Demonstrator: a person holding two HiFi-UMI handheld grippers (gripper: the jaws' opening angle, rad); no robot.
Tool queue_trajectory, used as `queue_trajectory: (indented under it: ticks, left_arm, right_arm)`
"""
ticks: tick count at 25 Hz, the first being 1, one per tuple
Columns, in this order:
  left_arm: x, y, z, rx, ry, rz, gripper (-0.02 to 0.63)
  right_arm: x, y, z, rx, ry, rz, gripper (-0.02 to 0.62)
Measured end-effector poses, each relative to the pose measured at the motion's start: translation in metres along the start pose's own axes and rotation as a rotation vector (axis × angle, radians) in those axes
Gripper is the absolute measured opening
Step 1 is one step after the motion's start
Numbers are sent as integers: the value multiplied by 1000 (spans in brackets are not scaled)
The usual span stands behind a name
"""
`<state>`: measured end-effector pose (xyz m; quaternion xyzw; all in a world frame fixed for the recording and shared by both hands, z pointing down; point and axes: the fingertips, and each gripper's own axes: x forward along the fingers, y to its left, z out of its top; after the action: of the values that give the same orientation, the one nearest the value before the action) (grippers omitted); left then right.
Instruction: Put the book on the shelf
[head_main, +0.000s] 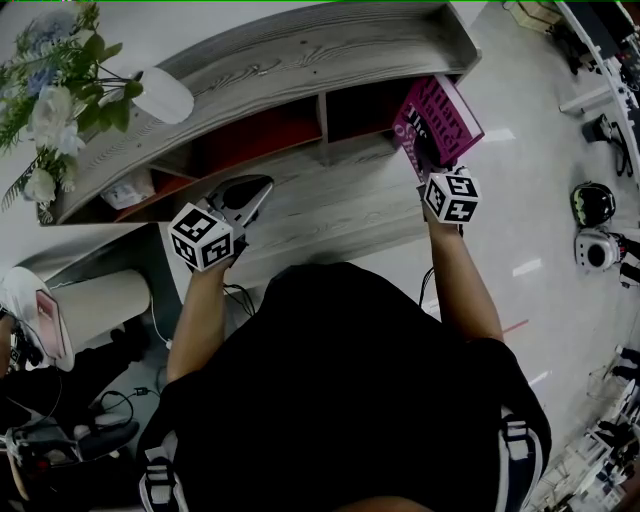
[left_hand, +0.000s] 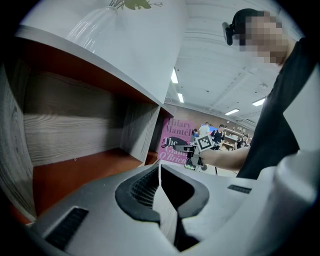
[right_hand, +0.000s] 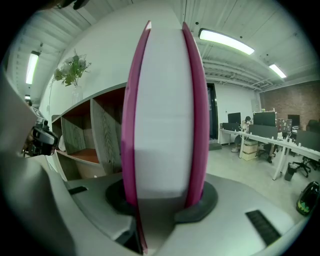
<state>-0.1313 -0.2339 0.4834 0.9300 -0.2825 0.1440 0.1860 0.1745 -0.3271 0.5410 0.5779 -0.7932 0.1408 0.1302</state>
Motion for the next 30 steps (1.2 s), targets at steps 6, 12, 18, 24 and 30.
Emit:
queue_trajectory:
  ticks: [6, 12, 18, 24, 30]
  left_arm:
    - [2, 2, -3, -5, 8, -5, 31]
    - [3, 3, -2, -4, 3, -10, 31]
    - [0, 6, -7, -14, 8, -6, 31]
    - [0, 8, -9, -18, 10, -4, 31]
    - [0, 10, -9, -19, 7, -3, 31]
  right_arm:
    - [7, 2, 1, -20, -11, -21, 150]
    - [14, 3, 4, -21, -20, -47, 152]
    - [21, 3, 5, -29, -28, -63, 152]
    - [29, 2, 7, -32, -43, -84, 152]
    - [38, 1, 9, -37, -53, -98, 151]
